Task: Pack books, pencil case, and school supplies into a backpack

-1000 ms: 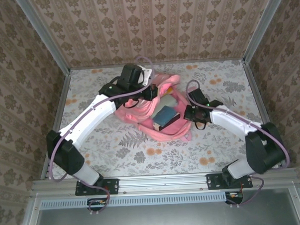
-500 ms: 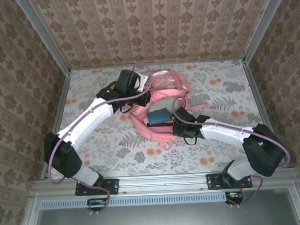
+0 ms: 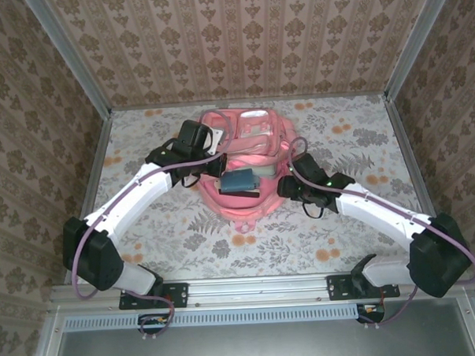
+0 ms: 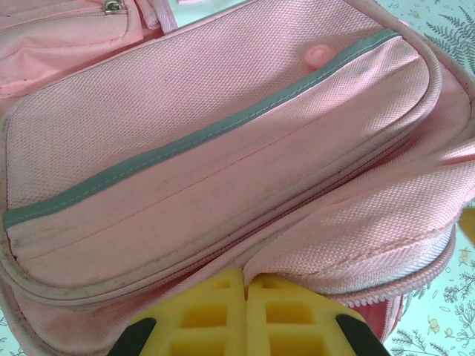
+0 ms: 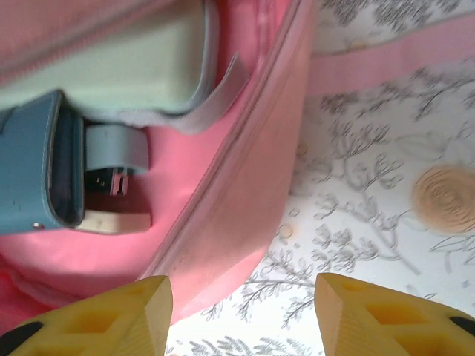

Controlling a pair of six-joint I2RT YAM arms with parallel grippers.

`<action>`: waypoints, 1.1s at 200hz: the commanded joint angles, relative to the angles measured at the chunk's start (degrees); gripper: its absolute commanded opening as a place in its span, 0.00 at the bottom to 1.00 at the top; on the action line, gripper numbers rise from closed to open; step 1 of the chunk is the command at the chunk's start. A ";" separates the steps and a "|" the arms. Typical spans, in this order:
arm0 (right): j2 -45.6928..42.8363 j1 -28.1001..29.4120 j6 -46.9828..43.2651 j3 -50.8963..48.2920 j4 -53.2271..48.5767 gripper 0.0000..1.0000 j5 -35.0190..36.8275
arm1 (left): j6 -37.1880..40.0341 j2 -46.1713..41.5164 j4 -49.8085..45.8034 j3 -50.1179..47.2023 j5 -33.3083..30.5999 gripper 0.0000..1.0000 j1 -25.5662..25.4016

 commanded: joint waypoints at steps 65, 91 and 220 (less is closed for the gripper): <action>-2.53 -6.69 -5.83 2.51 1.61 0.55 -7.25 | -4.00 -2.24 3.13 -2.25 1.72 0.00 0.39; -1.20 -6.65 -4.87 3.15 2.03 0.56 -7.70 | -5.80 0.42 4.91 -0.37 2.54 0.00 -2.52; -11.23 -11.20 -3.06 0.91 -3.52 0.56 -4.48 | -12.18 14.63 6.01 16.74 3.24 0.45 -10.30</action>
